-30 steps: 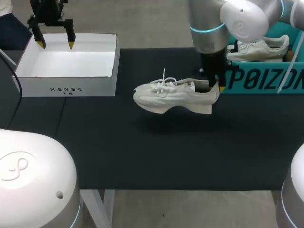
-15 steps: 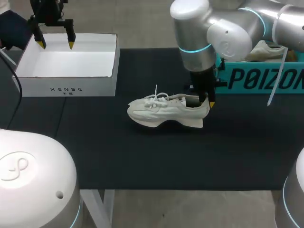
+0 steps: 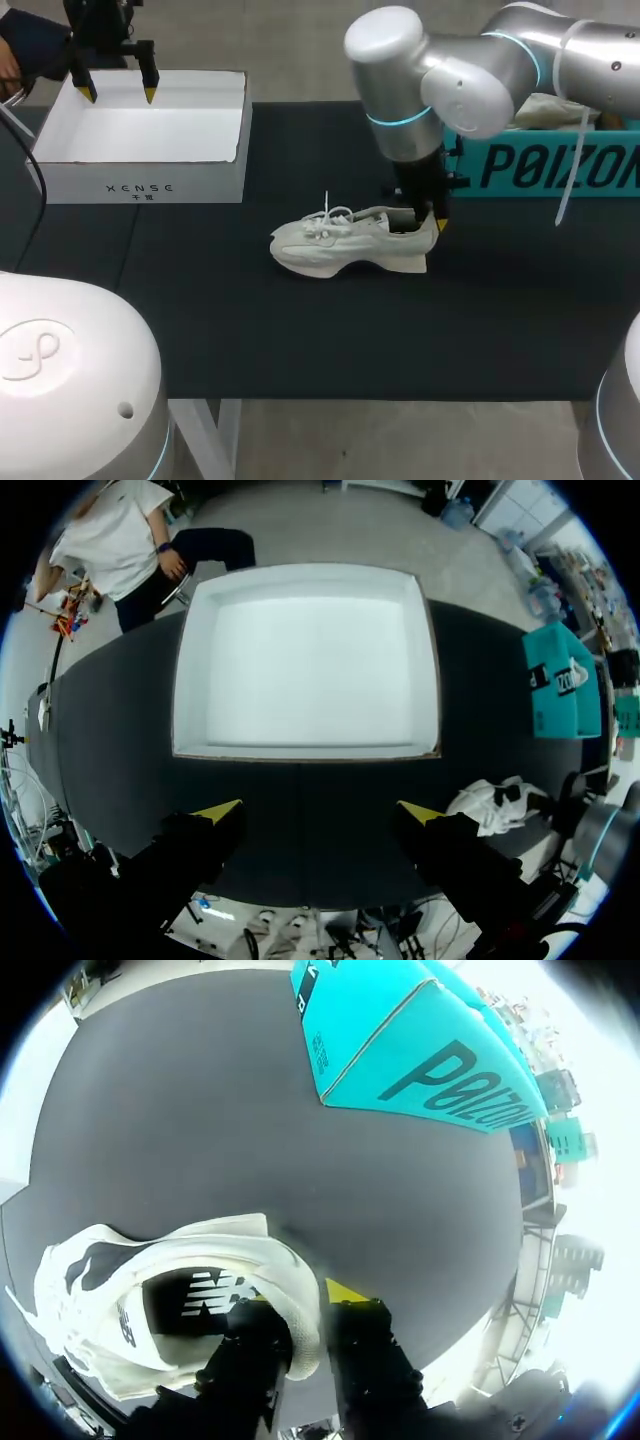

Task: Take the shoe out of the shoebox, open the shoe tongue, remove and reinsert the insole, then place the shoe into the shoebox

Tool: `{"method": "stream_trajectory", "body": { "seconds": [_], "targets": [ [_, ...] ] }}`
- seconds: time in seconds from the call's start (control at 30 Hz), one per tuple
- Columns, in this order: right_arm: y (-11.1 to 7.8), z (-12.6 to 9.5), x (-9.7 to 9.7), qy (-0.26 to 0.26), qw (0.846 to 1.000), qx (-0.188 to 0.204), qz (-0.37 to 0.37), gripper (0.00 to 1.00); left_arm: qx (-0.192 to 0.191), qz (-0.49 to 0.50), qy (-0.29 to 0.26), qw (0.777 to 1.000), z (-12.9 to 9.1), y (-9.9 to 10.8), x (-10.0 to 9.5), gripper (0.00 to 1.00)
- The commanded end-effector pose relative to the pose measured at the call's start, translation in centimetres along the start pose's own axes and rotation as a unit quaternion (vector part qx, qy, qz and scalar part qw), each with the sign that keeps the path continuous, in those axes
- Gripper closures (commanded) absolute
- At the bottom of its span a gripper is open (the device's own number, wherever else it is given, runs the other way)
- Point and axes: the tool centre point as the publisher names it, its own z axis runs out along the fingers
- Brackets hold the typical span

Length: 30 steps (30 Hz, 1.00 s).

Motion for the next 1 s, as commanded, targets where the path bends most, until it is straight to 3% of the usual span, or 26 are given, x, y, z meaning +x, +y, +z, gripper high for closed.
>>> {"method": "stream_trajectory", "body": {
  "seconds": [0.03,0.27,0.37,0.47,0.57,0.63,1.0],
  "targets": [
    [0.3,-0.3,0.1,0.003,1.0,0.004,0.001,0.0,0.0,0.0,-0.001,1.0,0.0,0.0,0.0,0.0],
    [-0.2,-2.8,-0.8,0.028,1.0,-0.006,-0.006,0.0,0.0,0.0,-0.001,1.0,0.0,0.0,0.0,0.0],
    [-0.3,-4.2,-1.5,0.066,0.997,-0.016,-0.025,0.0,0.0,0.0,-0.001,1.0,0.0,0.0,0.0,0.0],
    [0.1,-5.9,-2.6,0.131,0.988,-0.051,-0.066,0.0,0.0,0.0,-0.001,1.0,0.0,0.0,0.0,0.0],
    [1.1,-7.1,-3.7,0.199,0.962,-0.088,-0.165,0.0,0.0,0.0,-0.001,1.0,0.0,0.0,0.0,0.0],
    [1.7,-7.6,-4.2,0.228,0.934,-0.105,-0.255,0.0,0.0,0.0,-0.001,1.0,0.0,0.0,0.0,0.0],
    [1.7,-7.6,-4.2,0.228,0.934,-0.105,-0.255,0.0,0.0,0.0,-0.001,1.0,0.0,0.0,0.0,0.0]
  ]
}}
